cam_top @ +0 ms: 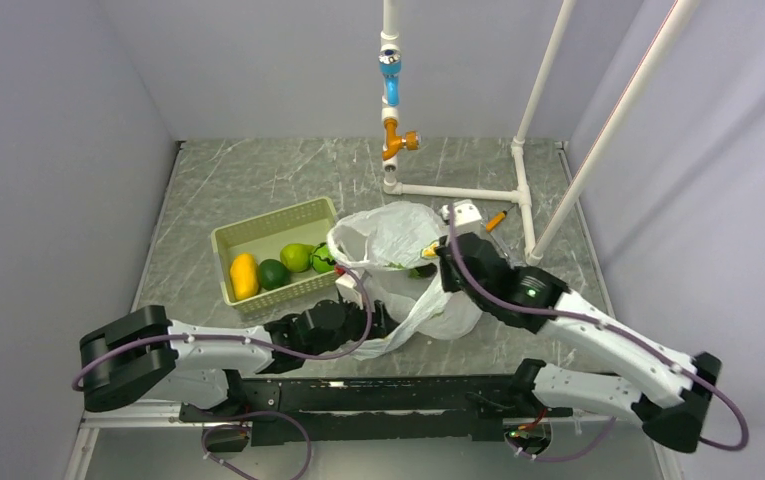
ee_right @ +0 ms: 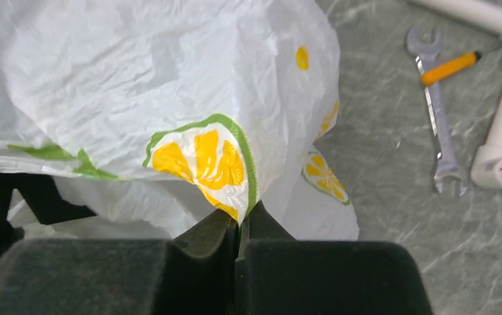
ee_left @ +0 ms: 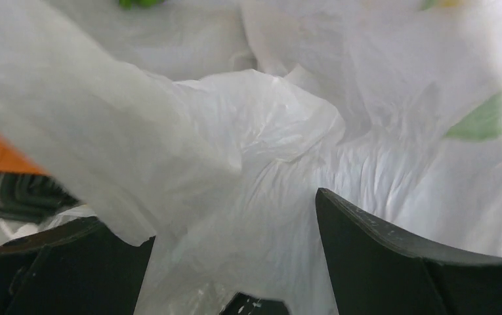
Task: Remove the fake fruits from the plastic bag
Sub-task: Adjust the plastic bag at the center of the board.
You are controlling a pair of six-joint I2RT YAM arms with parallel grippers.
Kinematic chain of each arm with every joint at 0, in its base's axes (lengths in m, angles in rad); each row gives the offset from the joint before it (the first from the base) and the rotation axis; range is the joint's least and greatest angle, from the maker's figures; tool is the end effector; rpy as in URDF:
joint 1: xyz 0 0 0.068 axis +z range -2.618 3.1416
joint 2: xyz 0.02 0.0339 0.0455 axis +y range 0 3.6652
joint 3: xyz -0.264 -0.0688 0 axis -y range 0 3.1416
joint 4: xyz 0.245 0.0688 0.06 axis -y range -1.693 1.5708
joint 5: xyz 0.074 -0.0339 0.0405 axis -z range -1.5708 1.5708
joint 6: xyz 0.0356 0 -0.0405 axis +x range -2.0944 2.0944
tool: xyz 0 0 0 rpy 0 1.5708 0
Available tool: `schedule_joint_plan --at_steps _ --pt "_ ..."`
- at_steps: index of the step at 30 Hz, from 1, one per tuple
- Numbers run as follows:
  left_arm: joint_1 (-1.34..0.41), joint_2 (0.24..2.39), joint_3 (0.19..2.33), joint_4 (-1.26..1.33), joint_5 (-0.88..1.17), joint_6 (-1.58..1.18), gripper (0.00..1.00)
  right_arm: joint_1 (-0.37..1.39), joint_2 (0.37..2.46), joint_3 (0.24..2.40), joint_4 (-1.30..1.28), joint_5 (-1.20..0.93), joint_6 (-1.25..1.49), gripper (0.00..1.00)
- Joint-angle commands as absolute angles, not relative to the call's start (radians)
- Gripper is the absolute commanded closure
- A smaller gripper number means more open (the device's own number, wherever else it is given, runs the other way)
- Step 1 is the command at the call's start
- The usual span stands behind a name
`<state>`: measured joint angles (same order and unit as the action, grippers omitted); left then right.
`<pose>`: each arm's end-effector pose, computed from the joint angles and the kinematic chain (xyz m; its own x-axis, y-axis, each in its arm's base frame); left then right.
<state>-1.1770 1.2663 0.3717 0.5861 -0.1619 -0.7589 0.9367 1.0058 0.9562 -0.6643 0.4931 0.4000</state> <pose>0.0993 -0.2240 0.1787 -0.6711 -0.1547 -0.7250 0.5384 0.5706 -0.6201 0.1356 0.1559 0.3153 -0.5511 -0.1704 -0.8168 -0.3073 0.9516 0.0088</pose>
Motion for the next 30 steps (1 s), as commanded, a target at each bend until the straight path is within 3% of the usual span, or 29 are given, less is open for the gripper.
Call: schedule_joint_plan --at_steps 1,9,12,15,18,22,27,30 --pt "-1.193 1.21 0.352 0.453 -0.27 -0.803 0.08 0.899 0.859 0.949 -0.627 0.486 0.281 1.0" --pt "-1.209 1.05 0.395 0.356 -0.174 -0.763 0.08 0.891 0.604 0.73 -0.498 0.139 0.342 1.0" --pt "-1.208 1.005 0.479 0.251 -0.143 -0.755 0.04 0.89 0.591 0.677 -0.444 0.126 0.397 1.0" --pt "-1.207 1.02 0.601 -0.012 -0.289 -0.819 0.04 0.89 0.598 0.672 -0.438 0.168 0.435 1.0" --pt "-1.207 1.058 0.677 -0.176 -0.434 -0.844 0.04 0.891 0.596 0.672 -0.359 0.03 0.399 1.0" --pt "-1.207 1.086 0.669 0.051 -0.478 -0.703 0.01 0.892 0.649 0.678 -0.318 -0.188 0.35 1.0" --pt "-1.193 1.053 0.569 0.475 -0.259 -0.578 0.11 0.892 0.666 0.699 -0.414 -0.054 0.352 1.0" --pt "-1.194 1.025 0.498 0.568 -0.215 -0.571 0.19 0.891 0.596 0.68 -0.435 0.036 0.362 1.0"
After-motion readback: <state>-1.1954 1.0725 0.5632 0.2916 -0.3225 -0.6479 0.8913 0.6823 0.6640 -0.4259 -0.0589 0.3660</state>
